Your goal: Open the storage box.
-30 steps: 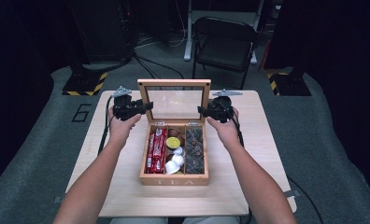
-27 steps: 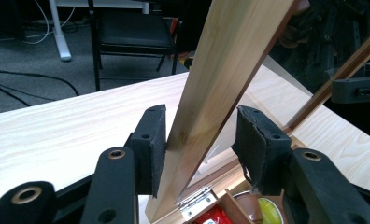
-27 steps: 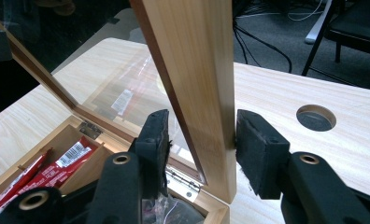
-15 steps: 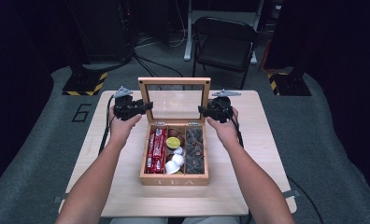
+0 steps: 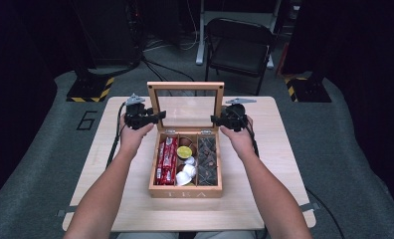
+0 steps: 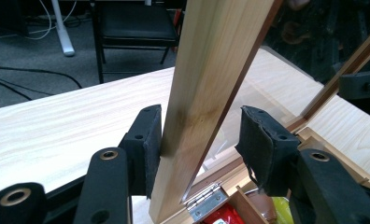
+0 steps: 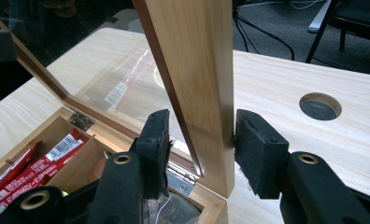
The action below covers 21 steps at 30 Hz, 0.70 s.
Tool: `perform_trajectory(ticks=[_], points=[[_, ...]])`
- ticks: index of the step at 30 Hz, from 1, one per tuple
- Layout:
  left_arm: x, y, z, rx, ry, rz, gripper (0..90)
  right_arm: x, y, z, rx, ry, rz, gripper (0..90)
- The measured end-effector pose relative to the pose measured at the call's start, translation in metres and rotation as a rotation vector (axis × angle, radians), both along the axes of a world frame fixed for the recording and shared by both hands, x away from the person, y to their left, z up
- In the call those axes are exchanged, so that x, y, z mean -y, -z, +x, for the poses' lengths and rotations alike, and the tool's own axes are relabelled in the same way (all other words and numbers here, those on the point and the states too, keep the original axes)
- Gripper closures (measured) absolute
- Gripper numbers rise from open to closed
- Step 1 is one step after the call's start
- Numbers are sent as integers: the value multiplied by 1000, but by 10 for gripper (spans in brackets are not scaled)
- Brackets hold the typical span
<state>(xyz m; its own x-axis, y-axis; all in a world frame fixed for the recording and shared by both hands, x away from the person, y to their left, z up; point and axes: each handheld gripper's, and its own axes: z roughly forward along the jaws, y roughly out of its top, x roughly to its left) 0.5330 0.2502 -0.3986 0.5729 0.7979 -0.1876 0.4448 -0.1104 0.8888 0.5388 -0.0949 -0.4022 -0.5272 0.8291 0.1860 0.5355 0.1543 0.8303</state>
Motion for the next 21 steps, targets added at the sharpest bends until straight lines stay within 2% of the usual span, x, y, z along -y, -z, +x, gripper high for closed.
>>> perform_trajectory(ticks=[7,11,21], points=[[-1,4,0,18,-9,-20,508,0,5,2,1,-5,-14,560],[-3,7,1,8,-16,-35,521,-2,6,3,6,-1,-23,560],[-2,12,6,-5,-28,-28,545,-2,10,6,-2,11,-12,586]])
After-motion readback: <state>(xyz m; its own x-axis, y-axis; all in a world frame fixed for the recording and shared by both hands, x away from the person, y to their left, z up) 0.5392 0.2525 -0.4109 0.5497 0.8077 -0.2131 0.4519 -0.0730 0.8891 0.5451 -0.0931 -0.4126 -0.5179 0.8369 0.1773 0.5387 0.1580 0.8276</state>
